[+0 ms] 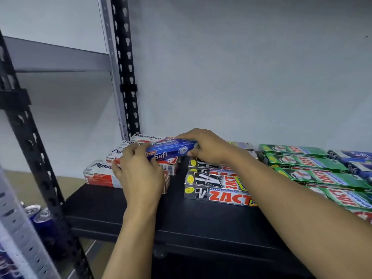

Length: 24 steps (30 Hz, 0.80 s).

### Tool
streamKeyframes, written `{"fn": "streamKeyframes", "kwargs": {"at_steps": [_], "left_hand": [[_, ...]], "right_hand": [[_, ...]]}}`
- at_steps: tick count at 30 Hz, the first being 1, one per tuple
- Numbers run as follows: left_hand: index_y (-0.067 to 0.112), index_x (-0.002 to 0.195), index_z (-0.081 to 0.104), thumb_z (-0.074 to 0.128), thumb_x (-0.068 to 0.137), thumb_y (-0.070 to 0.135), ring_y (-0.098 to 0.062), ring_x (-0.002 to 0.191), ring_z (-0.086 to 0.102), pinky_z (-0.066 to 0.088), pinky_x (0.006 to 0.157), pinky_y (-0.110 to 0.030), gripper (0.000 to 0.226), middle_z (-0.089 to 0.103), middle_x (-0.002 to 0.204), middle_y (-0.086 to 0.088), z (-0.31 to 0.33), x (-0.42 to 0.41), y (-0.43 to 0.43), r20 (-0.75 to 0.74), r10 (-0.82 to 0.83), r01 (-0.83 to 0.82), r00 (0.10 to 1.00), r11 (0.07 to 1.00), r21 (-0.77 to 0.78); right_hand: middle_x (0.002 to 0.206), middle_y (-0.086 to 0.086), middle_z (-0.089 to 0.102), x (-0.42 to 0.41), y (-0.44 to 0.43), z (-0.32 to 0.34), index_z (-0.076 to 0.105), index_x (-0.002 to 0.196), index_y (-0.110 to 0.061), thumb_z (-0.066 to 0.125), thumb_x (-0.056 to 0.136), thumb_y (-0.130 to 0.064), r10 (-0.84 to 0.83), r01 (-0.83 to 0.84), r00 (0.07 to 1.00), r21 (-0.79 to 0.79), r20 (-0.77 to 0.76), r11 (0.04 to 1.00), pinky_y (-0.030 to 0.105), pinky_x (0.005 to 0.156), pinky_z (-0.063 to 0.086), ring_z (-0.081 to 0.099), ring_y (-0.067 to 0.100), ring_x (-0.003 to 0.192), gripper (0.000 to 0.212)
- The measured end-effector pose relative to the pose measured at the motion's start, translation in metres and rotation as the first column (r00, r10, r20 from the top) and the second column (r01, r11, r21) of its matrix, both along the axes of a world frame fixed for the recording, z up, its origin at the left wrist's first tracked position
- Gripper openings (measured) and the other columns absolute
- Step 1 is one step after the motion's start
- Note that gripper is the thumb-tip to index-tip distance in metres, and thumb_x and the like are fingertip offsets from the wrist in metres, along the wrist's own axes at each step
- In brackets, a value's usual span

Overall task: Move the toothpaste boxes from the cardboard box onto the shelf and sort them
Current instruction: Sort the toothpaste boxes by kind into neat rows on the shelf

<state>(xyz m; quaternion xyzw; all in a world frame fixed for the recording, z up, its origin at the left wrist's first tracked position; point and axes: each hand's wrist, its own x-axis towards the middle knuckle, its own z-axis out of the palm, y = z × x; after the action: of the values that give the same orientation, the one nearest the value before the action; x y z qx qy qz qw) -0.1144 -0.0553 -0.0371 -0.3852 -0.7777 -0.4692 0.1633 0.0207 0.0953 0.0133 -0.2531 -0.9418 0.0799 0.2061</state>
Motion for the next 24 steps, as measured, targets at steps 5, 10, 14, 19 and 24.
{"fn": "streamKeyframes", "kwargs": {"at_steps": [5, 10, 14, 19, 24], "left_hand": [[0.020, 0.139, 0.052, 0.064, 0.093, 0.022, -0.028, 0.139, 0.040, 0.004, 0.121, -0.059, 0.048, 0.042, 0.151, -0.009, 0.002, 0.001, 0.002, 0.002, 0.038, -0.038, 0.999, 0.998, -0.040], [0.023, 0.135, 0.056, 0.060, 0.095, 0.024, -0.027, 0.135, 0.045, -0.001, 0.116, -0.067, 0.040, 0.047, 0.147, -0.007, 0.003, 0.006, 0.000, -0.006, 0.022, -0.022, 1.000, 0.997, -0.078], [0.024, 0.132, 0.058, 0.058, 0.097, 0.022, -0.027, 0.122, 0.052, 0.001, 0.117, -0.067, 0.035, 0.045, 0.141, -0.005, 0.006, 0.023, -0.003, -0.077, -0.056, 0.053, 0.995, 0.998, -0.040], [0.024, 0.130, 0.059, 0.062, 0.096, 0.025, -0.025, 0.120, 0.049, 0.031, 0.111, -0.063, 0.035, 0.045, 0.132, -0.003, 0.010, 0.044, 0.006, -0.238, -0.216, 0.215, 0.947, 0.976, -0.033], [0.026, 0.129, 0.061, 0.063, 0.095, 0.029, -0.014, 0.121, 0.046, 0.047, 0.095, -0.027, 0.035, 0.040, 0.135, 0.001, 0.020, 0.071, 0.025, -0.244, -0.428, 0.435, 0.870, 0.900, -0.024]], "right_hand": [[0.134, 0.001, 0.054, 0.004, 0.003, 0.005, 0.049, 0.143, -0.034, 0.067, 0.093, -0.027, -0.003, 0.002, 1.000, 0.033, 0.008, 0.999, 0.030, 0.088, 0.040, 0.047, 0.018, 0.122, 0.053], [0.135, -0.001, 0.054, 0.018, -0.001, 0.009, 0.051, 0.141, -0.036, 0.067, 0.093, -0.032, 0.003, -0.002, 1.000, 0.051, -0.004, 0.999, 0.037, 0.095, 0.047, 0.046, 0.017, 0.124, 0.051], [0.133, -0.004, 0.055, 0.045, -0.002, 0.015, 0.052, 0.139, -0.038, 0.066, 0.093, -0.033, -0.009, 0.012, 0.999, 0.076, -0.039, 0.997, 0.039, 0.093, 0.049, 0.047, 0.015, 0.121, 0.049], [0.132, -0.006, 0.056, 0.094, 0.003, 0.015, 0.051, 0.140, -0.038, 0.067, 0.093, -0.032, -0.044, 0.051, 0.995, 0.086, -0.085, 0.995, 0.035, 0.090, 0.049, 0.046, 0.011, 0.119, 0.050], [0.127, -0.010, 0.057, 0.154, 0.009, 0.010, 0.053, 0.137, -0.040, 0.069, 0.091, -0.032, -0.118, 0.121, 0.980, 0.007, -0.160, 0.993, 0.035, 0.090, 0.050, 0.048, 0.008, 0.116, 0.050]]}}
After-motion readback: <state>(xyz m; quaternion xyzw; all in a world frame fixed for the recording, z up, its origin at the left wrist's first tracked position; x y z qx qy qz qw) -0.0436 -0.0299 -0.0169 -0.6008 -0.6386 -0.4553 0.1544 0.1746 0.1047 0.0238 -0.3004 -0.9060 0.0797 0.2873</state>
